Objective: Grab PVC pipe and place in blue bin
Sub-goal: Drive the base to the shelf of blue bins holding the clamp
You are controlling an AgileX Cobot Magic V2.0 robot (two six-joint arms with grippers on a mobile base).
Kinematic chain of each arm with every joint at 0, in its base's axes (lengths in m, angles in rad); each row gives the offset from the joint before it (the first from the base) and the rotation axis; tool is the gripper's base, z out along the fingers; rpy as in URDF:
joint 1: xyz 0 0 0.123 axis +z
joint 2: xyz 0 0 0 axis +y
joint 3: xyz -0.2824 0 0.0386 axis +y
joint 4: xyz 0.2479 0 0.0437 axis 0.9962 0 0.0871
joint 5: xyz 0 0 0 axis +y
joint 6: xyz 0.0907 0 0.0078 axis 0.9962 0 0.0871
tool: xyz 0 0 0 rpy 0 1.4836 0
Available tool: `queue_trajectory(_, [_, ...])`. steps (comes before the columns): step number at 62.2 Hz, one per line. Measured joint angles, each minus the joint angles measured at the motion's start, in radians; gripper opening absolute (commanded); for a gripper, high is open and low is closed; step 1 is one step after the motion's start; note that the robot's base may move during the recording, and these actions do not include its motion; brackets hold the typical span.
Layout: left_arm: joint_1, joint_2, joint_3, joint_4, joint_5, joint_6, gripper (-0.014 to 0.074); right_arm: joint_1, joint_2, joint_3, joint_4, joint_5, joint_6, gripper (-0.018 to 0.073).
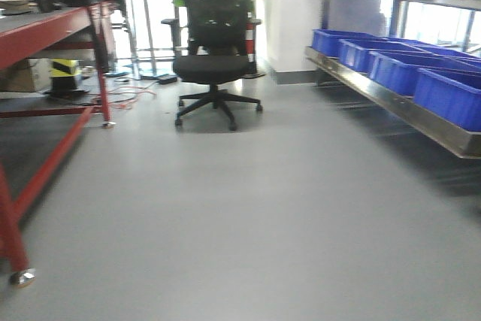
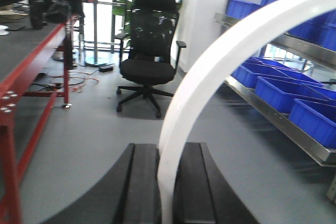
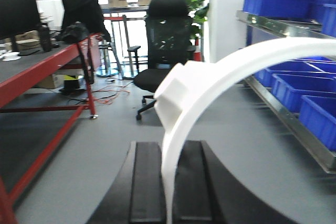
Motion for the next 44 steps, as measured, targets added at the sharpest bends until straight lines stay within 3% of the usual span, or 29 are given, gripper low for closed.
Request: queue_trajectory(44, [0.000, 0.000, 0.000, 0.000, 0.000, 0.000, -0.0111, 0.000, 0.000, 0.000, 0.000, 0.000, 0.000, -0.0161])
